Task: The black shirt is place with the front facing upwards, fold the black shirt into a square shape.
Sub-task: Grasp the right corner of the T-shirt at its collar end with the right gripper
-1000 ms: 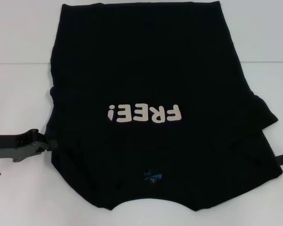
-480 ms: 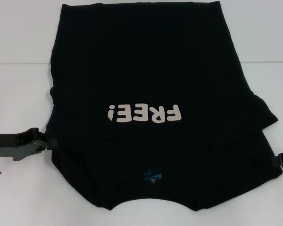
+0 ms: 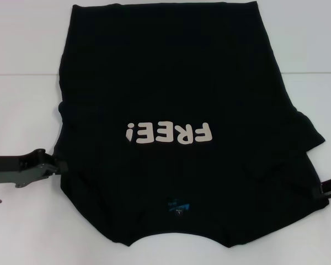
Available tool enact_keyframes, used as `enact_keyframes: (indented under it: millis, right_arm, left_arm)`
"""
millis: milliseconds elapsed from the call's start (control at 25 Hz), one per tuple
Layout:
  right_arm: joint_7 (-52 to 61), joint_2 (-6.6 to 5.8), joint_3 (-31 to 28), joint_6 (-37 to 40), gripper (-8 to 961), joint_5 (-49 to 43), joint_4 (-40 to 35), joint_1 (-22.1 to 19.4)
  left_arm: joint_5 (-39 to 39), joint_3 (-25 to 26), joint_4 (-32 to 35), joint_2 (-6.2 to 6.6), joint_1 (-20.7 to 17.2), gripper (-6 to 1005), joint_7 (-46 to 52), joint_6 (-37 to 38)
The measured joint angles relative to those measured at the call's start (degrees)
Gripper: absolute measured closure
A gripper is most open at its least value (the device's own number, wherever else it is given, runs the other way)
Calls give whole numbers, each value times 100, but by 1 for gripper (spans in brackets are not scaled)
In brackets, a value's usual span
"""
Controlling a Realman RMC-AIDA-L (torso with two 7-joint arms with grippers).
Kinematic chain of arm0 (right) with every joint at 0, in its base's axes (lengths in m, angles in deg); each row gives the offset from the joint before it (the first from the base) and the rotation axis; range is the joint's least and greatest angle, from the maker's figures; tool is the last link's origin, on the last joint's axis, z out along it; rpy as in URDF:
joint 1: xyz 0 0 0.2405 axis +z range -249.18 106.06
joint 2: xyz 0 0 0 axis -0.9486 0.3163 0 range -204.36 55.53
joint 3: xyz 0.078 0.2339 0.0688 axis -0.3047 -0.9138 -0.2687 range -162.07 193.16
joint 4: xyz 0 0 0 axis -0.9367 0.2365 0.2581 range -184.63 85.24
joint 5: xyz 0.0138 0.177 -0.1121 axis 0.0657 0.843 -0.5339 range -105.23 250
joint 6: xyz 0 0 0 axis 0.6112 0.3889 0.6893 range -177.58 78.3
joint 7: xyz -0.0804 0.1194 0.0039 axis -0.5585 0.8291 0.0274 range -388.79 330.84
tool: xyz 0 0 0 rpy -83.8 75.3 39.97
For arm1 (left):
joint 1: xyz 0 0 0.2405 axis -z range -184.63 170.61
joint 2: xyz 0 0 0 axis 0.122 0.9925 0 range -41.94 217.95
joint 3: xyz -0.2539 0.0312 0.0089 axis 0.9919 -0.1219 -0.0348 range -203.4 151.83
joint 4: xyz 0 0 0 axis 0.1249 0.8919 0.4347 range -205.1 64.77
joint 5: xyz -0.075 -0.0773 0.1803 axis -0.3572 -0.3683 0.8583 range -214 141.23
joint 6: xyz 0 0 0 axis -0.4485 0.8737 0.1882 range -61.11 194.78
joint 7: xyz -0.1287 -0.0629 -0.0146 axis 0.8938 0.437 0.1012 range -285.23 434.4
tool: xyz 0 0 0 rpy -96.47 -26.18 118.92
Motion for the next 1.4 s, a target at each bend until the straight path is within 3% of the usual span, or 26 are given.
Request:
enact_keyframes:
  millis: [320, 1400]
  right_arm:
    - [-5, 110, 43, -196, 570, 20, 293, 259]
    - [-89, 158, 14, 53, 579, 91, 400, 460]
  left_arm:
    - [0, 0, 0, 0, 16, 929, 22, -38]
    - [-39, 53, 0, 7, 39, 911, 39, -33]
